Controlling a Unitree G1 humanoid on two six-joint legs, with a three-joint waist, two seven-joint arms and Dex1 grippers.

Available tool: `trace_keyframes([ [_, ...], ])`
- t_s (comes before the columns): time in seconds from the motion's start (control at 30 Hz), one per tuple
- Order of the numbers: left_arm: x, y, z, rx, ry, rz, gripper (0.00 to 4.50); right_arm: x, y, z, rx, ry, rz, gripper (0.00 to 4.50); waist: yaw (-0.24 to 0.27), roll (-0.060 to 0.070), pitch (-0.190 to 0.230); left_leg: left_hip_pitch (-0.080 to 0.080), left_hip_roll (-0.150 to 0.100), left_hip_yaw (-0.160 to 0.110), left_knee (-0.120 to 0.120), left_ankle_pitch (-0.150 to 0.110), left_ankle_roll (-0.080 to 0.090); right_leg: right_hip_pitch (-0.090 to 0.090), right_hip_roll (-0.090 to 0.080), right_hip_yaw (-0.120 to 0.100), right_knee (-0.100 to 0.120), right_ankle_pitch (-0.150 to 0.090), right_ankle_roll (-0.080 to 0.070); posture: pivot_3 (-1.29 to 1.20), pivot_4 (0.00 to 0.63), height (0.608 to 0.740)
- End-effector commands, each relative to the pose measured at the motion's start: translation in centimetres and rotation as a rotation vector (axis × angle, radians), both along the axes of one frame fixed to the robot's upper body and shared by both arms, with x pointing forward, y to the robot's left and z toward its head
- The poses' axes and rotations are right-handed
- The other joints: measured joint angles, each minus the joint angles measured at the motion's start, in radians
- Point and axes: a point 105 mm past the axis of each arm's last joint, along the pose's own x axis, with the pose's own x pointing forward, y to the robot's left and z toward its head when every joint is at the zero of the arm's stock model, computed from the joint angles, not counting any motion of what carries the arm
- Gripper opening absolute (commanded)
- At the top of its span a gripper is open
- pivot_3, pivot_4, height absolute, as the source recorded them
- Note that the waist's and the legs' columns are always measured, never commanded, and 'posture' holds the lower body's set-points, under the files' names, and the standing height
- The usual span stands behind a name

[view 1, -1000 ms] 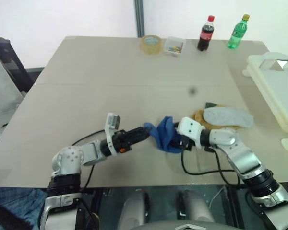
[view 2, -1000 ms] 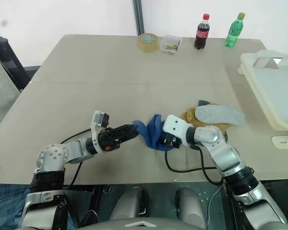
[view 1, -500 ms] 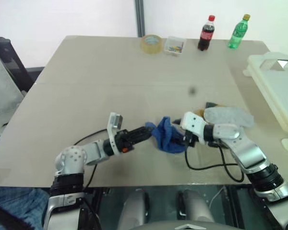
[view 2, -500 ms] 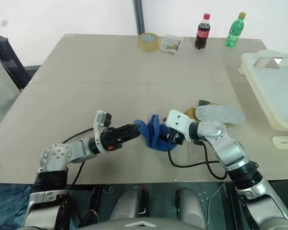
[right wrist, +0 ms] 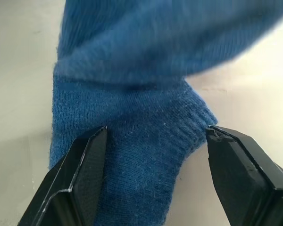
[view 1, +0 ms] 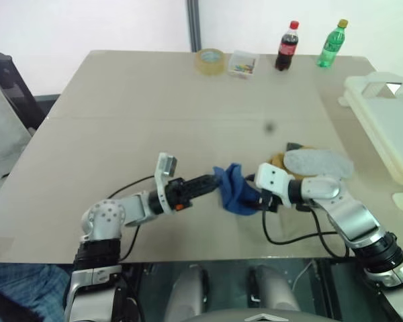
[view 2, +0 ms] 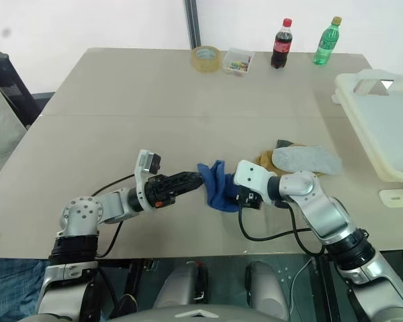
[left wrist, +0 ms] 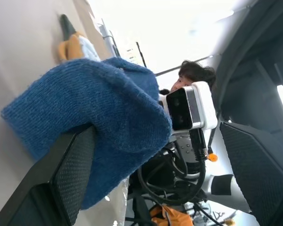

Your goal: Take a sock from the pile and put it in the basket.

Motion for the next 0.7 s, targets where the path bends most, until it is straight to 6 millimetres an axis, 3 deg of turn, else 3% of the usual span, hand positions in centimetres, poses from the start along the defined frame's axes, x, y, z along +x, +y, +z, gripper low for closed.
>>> trace_keyframes([
  [0.03,0.0,-0.6,1.3,0.003,-0.058,-0.036,4.44,-0.6,1.4,2.3,0.049,-0.101,0.068,3.4,0.001,0.0,0.0,0.0,0.0,0.0,0.0,0.0,0.0,0.0,0.0,0.0,0.0,0.0,0.0,0.0,0.15,0.74],
  [0.7,0.1,-2.8,1.7,0.026,-0.07,-0.11,4.44,-2.5,1.7,0.7,0.017,-0.049,0.144,3.4,0.002,0.0,0.0,0.0,0.0,-0.001,0.001,0.001,-0.001,0.001,0.001,-0.001,0.0,0.0,0.0,0.0,0.15,0.74],
])
